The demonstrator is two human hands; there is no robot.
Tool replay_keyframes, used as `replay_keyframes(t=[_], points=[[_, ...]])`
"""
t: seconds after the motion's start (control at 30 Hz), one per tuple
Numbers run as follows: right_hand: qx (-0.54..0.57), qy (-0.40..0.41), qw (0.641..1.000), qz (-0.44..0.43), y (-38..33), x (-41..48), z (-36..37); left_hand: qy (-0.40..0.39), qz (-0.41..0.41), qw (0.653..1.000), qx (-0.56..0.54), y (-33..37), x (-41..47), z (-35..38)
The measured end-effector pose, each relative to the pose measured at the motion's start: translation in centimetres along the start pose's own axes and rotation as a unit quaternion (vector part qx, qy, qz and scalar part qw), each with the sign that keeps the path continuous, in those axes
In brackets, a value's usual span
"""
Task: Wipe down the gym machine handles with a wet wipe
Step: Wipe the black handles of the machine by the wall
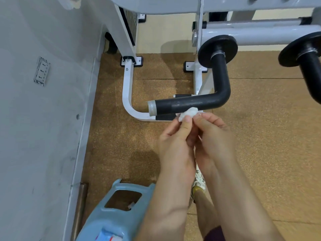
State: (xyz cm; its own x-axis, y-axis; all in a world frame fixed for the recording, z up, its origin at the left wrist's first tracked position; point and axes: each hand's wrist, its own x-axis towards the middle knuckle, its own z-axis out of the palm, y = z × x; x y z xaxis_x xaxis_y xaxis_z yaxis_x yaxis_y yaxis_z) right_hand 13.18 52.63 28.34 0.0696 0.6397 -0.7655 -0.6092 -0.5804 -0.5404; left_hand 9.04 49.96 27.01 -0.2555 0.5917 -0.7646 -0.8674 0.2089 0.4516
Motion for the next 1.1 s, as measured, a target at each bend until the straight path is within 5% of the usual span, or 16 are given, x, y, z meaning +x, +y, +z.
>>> replay_keyframes(t=[0.27,0.4,0.47,0.6,0.8,0.97,1.1], points=[[-0.043,-0.072,0.995,0.052,2.0,-0.8,1.3,0.03,0.044,0.998,-0.014,3.2,1.0,-2.7],[-0.118,-0.021,0.991,-0.063,-0.1,-0.7,-0.4,0.035,0.027,0.996,-0.08,3.4,1.0,-2.2],[-0.256,-0.024,0.953,-0.163,-0.2,-0.8,-0.5,0.032,0.023,0.996,-0.076,3.3,1.1,-2.2],[-0.466,-0.06,0.809,-0.353,1.1,-0.7,-0.5,-0.016,0.022,0.999,-0.034,3.4,0.9,-2.8],[-0.585,-0.047,0.654,-0.477,2.4,-0.1,-0.7,-0.001,0.012,0.999,0.049,2.7,0.5,-1.6],[-0.643,-0.07,0.58,-0.496,2.3,-0.4,-1.5,0.057,0.113,0.992,-0.004,4.5,1.0,-3.1],[-0.652,-0.089,0.571,-0.491,2.8,-0.6,-2.0,0.016,0.099,0.995,-0.003,4.0,1.3,-3.4]])
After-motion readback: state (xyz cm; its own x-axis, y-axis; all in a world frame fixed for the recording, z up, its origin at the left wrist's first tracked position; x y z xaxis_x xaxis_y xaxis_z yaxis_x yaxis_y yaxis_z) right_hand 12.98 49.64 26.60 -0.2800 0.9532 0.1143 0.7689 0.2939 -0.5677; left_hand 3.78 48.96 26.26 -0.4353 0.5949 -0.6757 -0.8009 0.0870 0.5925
